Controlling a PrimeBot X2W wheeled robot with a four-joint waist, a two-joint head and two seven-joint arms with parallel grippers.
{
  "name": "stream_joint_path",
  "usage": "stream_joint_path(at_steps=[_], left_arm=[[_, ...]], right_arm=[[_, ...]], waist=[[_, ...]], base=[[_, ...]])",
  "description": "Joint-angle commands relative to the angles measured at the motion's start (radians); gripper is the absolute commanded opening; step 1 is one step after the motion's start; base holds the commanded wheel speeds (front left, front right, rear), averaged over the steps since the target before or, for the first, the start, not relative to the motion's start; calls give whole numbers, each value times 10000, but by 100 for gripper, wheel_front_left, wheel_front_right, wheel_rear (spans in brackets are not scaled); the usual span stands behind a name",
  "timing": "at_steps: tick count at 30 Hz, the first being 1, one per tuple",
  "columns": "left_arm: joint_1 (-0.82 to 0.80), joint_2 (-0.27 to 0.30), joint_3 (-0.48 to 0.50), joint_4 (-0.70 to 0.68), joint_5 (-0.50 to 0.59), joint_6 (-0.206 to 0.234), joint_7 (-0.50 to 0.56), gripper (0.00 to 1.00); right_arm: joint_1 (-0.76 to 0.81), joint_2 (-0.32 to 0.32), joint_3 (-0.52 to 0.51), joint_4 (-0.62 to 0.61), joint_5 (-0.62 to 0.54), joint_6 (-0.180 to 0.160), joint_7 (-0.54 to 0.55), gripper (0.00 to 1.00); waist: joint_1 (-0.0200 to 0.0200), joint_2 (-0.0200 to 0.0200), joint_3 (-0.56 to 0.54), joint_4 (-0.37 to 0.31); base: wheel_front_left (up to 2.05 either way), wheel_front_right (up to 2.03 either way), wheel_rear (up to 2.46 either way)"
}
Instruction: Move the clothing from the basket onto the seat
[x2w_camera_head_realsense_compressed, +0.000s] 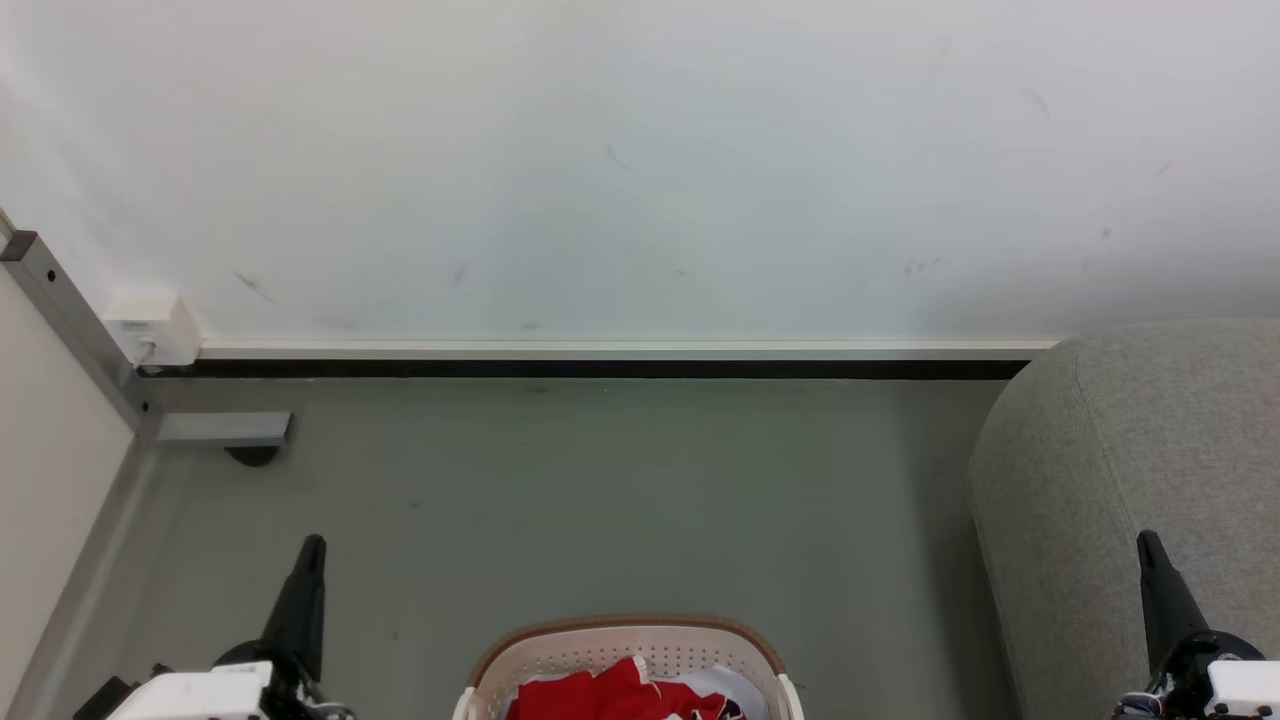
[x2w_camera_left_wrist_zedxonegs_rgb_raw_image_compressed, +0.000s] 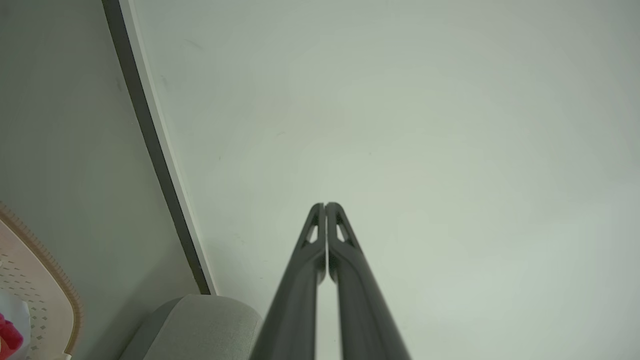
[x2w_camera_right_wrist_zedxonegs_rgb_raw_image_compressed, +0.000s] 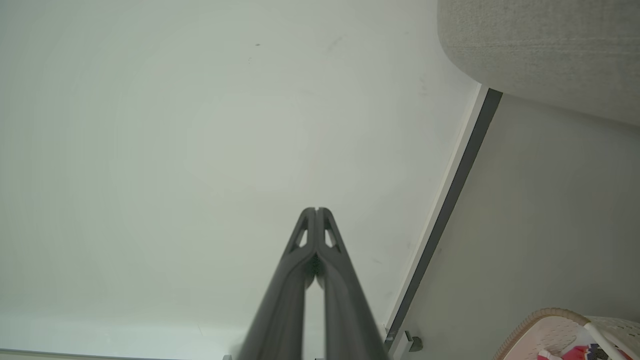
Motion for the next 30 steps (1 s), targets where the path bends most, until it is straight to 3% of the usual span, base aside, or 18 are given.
stream_joint_path(at_steps=[1, 30], left_arm=[[-82, 30, 13, -4, -144, -50, 28, 0], [-82, 30, 13, -5, -144, -50, 28, 0]], right_arm=[[-125, -4, -27, 22, -61, -24, 13, 0], [-125, -4, -27, 23, -61, -24, 13, 0]], waist=[[0, 0, 0, 0], [0, 0, 0, 0]], base=[[0, 0, 0], [0, 0, 0]])
